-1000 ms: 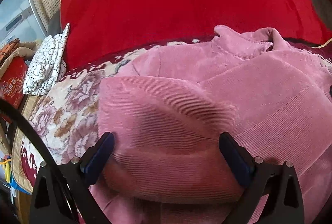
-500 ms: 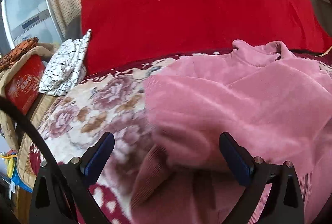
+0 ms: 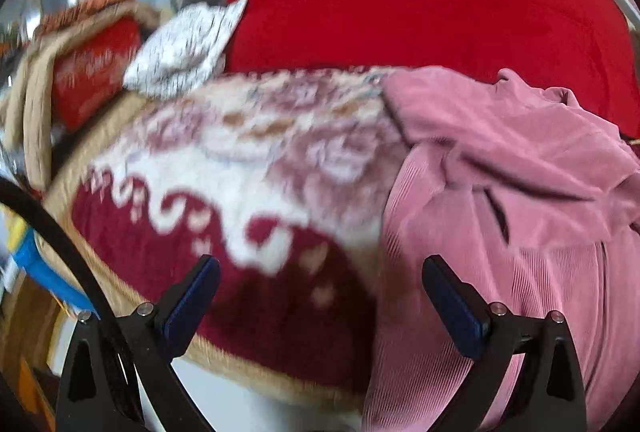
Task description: Fold large clothes
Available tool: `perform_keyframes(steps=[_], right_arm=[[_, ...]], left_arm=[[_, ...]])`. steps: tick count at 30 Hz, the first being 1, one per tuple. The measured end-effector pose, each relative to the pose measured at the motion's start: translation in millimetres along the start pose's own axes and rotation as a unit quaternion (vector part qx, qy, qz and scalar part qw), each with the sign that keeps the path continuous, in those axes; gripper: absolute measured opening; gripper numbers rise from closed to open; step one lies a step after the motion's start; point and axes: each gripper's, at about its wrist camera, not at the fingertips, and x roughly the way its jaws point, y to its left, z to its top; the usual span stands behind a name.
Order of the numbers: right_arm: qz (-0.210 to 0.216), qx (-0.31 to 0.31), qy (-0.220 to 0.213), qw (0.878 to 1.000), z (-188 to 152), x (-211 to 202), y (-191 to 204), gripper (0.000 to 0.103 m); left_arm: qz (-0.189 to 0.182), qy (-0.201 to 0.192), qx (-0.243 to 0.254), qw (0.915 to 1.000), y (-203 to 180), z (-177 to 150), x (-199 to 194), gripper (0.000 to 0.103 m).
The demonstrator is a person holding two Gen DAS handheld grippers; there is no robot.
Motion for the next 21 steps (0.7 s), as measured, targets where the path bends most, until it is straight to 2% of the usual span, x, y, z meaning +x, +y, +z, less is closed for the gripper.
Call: perform_keyframes(steps=[2,4,6,7,8,9,10,11,13,15,16,17,19,21], right_arm=[[-0.007,-0.002,0.013,1.000,-13,-4,-6,0.061],[-0.009,-0.006,0.024,1.000,-25,-8,-9,0.061],[-0.011,-0.013,0.035,0.999,-37,-12,-10,0.061],[-0.008,-0.017,0.044,0.999,-44,-15,-10,0.061],[-0.001,-0.019,0.054,0.998,-51,-16,-9,0.061],[0.005,-0.019,0.062,0.998,-57,-18,-9,0.061],[0.013,-0.018,0.075,0.997,-66,-19,-8,0.061],[0.017,-0.019,0.084,0.996,-72,-19,-7,0.061],[0.025,-0.017,0.106,0.994,-86,-19,-7,0.061],[0.030,-0.017,0.125,0.992,-96,-16,-6,0.061],[0.030,-0.017,0.134,0.990,-99,-14,-6,0.062],[0.032,-0.014,0.143,0.989,-102,-11,-6,0.065],[0.038,-0.004,0.159,0.987,-104,-4,-8,0.068],[0.042,0.004,0.166,0.985,-106,3,-10,0.072]], left_arm=[[-0.015,0.017,-0.014,0.9996,9,-15,-1,0.101],[-0.022,0.027,-0.012,0.9993,11,-27,-3,0.101],[-0.044,0.041,-0.003,0.9982,11,-43,-5,0.100],[-0.055,0.046,-0.003,0.9974,11,-48,-6,0.096],[-0.074,0.055,-0.004,0.9957,10,-55,-7,0.082],[-0.091,0.065,-0.005,0.9938,9,-59,-7,0.074],[-0.109,0.078,-0.007,0.9910,6,-65,-6,0.059],[-0.126,0.092,-0.008,0.9877,3,-70,-4,0.051],[-0.130,0.099,-0.005,0.9866,-1,-73,-2,0.050],[-0.130,0.100,0.000,0.9865,-5,-72,-1,0.058],[-0.146,0.111,-0.004,0.9830,-7,-73,2,0.079],[-0.162,0.124,-0.011,0.9789,-7,-74,5,0.092],[-0.183,0.158,-0.020,0.9701,-11,-79,14,0.092],[-0.164,0.180,-0.003,0.9699,-18,-83,24,0.092]])
